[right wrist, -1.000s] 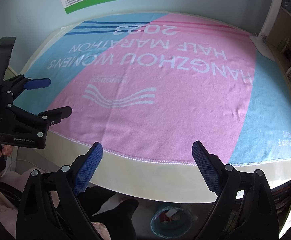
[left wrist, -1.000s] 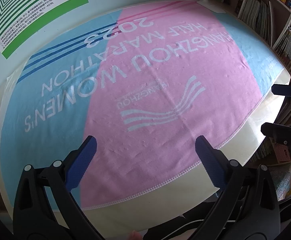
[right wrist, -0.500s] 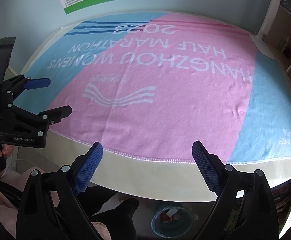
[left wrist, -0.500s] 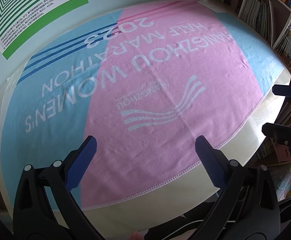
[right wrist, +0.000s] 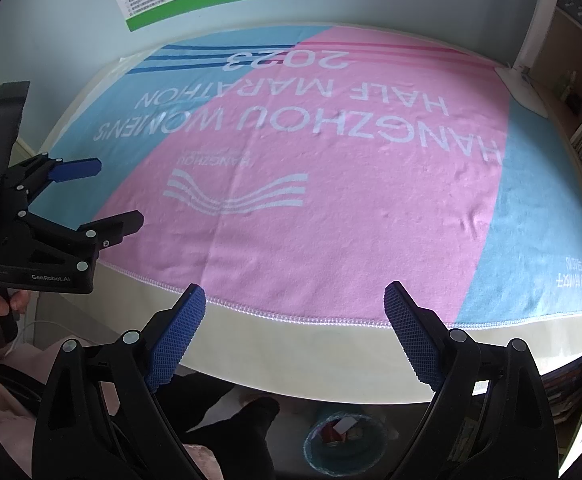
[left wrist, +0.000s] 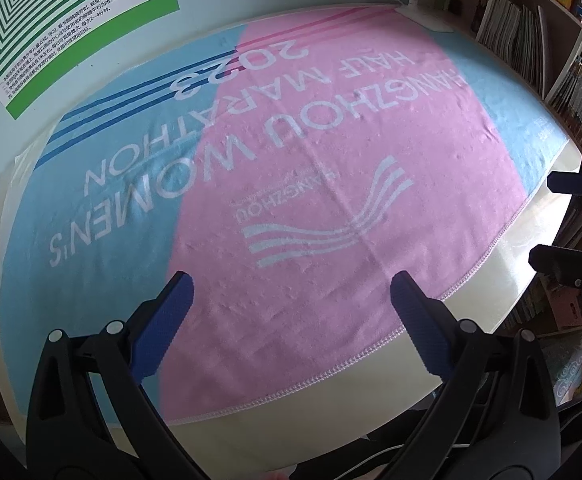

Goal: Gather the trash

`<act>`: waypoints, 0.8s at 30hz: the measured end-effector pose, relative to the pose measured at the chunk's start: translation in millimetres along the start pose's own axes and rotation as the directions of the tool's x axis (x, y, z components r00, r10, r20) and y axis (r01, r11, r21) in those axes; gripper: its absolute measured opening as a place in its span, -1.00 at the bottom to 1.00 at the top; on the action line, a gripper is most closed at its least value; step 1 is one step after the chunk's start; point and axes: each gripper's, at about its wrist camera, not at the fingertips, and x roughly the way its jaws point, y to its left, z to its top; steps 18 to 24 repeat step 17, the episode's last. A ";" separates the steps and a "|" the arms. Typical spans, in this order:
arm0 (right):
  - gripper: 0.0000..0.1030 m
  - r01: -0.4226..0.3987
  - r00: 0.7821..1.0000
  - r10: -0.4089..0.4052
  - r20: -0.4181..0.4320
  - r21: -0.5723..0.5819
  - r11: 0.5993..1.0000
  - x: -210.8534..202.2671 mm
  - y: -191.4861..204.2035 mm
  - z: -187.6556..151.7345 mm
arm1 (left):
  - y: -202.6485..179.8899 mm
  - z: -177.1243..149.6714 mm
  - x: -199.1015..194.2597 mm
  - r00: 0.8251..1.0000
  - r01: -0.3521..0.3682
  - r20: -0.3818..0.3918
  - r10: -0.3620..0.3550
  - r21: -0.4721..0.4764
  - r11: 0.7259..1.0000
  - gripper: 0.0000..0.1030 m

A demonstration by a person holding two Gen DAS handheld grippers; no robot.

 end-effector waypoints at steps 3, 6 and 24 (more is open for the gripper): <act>0.75 -0.001 1.000 0.001 0.000 0.005 1.000 0.0 -0.8 0.5 | -1.5 0.3 0.4 1.000 -0.014 -0.002 0.014 0.013 1.000 0.87; 0.75 -0.001 1.000 0.001 0.000 0.007 1.000 0.2 -1.1 0.8 | -4.1 1.3 1.7 1.000 -0.027 -0.011 0.028 0.026 0.999 0.87; 0.75 0.000 1.000 0.000 0.002 0.010 1.000 0.9 -1.8 0.6 | -6.4 2.2 4.3 1.000 0.000 -0.016 0.000 0.020 1.000 0.87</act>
